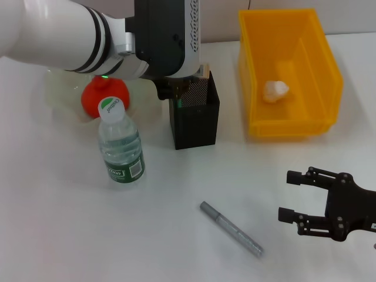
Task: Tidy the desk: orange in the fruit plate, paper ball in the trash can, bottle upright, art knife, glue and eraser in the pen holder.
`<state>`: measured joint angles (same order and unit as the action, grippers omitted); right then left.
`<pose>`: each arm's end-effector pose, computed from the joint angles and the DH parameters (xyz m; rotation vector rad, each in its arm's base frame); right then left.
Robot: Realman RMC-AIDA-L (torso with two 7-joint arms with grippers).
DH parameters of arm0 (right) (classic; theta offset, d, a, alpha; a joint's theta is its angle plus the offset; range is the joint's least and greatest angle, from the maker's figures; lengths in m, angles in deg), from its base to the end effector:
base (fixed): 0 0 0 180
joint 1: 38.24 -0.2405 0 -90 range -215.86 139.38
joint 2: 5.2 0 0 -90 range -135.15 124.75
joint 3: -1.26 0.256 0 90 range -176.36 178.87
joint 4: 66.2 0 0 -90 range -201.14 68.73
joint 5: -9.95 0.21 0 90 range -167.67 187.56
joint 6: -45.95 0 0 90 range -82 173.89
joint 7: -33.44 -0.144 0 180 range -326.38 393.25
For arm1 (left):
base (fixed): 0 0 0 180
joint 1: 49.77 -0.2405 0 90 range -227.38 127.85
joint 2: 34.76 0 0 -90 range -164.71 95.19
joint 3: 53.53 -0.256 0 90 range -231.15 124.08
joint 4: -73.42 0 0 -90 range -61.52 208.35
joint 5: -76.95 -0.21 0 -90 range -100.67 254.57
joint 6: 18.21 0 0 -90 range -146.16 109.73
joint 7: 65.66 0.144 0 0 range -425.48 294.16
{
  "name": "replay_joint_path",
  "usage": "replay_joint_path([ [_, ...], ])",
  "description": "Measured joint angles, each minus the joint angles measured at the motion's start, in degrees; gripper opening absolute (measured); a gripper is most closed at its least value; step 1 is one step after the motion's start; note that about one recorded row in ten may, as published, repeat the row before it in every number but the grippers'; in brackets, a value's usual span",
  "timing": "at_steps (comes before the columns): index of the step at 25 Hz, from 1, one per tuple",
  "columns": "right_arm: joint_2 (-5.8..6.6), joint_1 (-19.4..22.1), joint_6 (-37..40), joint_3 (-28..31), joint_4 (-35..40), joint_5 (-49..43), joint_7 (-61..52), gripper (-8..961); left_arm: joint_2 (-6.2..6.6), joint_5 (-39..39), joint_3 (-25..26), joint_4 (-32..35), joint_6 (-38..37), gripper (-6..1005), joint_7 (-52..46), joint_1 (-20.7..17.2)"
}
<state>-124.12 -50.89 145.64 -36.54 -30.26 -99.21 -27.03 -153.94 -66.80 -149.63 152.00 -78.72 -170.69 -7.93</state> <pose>0.3255 0.2264 0.0081 -2.6235 0.5354 0.8229 -0.0664 0.3897 -0.0478 -2.5683 0.6602 0.3409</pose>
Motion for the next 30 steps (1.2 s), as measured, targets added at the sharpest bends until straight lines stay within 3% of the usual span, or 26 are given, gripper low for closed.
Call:
replay_joint_path([
  [30, 0.00, -0.09, 0.39, -0.01, -0.09, 0.00, 0.00, 789, 0.00, -2.12, -1.46, -2.36, 3.12, 258, -0.01, -0.39],
])
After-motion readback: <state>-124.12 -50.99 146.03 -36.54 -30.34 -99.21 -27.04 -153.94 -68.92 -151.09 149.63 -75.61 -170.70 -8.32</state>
